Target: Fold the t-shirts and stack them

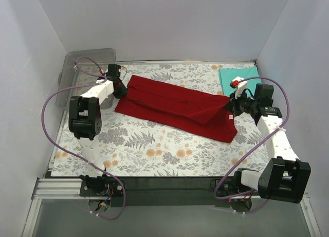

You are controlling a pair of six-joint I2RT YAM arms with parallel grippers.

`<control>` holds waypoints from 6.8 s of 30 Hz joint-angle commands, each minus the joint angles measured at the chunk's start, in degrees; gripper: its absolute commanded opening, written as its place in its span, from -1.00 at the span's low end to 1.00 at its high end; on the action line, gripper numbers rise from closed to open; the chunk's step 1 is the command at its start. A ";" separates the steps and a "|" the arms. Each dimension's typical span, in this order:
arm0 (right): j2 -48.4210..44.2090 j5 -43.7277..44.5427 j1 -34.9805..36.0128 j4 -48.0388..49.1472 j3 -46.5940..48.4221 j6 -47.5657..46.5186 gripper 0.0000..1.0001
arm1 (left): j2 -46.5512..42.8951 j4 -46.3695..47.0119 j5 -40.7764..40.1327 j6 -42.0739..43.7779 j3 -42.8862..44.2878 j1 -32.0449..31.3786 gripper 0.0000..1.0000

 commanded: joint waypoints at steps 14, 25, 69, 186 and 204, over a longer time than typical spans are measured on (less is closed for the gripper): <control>-0.50 1.40 -0.20 3.81 1.61 1.03 -0.97 | 1.25 1.02 -0.44 1.77 2.39 -0.22 -1.00; -1.39 4.75 -0.20 5.13 0.20 2.17 -0.97 | 1.86 1.11 -0.09 2.29 3.53 -0.31 -1.00; 9.07 6.33 1.56 8.12 10.22 5.34 -0.97 | 2.65 1.19 -1.32 2.65 3.71 -0.31 -1.00; 31.04 22.67 22.30 -0.06 20.84 -11.36 -0.97 | -76.36 14.20 20.30 11.00 -51.23 -0.13 0.65; 42.48 36.89 26.87 7.83 34.57 -8.11 -0.28 | -73.73 15.78 22.23 10.20 -51.31 -0.13 0.65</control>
